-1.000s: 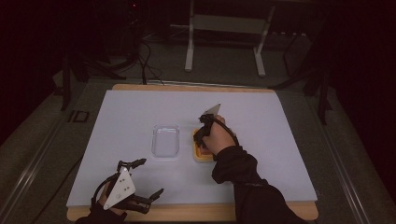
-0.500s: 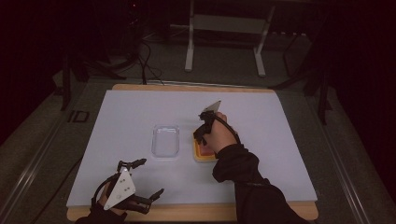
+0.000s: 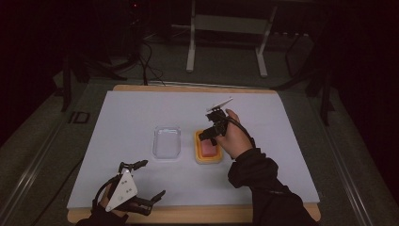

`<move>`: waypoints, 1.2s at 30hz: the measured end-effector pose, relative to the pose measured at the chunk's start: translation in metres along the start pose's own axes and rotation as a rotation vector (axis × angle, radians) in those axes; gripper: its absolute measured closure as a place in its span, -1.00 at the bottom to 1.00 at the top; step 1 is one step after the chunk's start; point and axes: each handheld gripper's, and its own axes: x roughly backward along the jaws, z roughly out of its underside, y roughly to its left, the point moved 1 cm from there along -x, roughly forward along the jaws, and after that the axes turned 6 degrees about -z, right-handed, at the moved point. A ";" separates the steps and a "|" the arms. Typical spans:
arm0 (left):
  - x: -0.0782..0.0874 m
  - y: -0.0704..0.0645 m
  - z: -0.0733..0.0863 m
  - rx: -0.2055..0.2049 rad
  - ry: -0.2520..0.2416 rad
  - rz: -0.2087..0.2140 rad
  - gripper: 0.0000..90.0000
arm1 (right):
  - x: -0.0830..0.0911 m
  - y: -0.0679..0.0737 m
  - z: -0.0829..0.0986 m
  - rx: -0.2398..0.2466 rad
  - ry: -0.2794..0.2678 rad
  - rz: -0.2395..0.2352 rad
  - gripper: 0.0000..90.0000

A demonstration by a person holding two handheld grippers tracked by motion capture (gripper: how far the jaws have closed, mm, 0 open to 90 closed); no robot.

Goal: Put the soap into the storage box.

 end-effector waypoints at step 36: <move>-0.001 0.000 0.000 -0.002 0.005 0.002 -0.99 | 0.049 -0.074 0.104 0.194 -0.262 -0.042 -0.47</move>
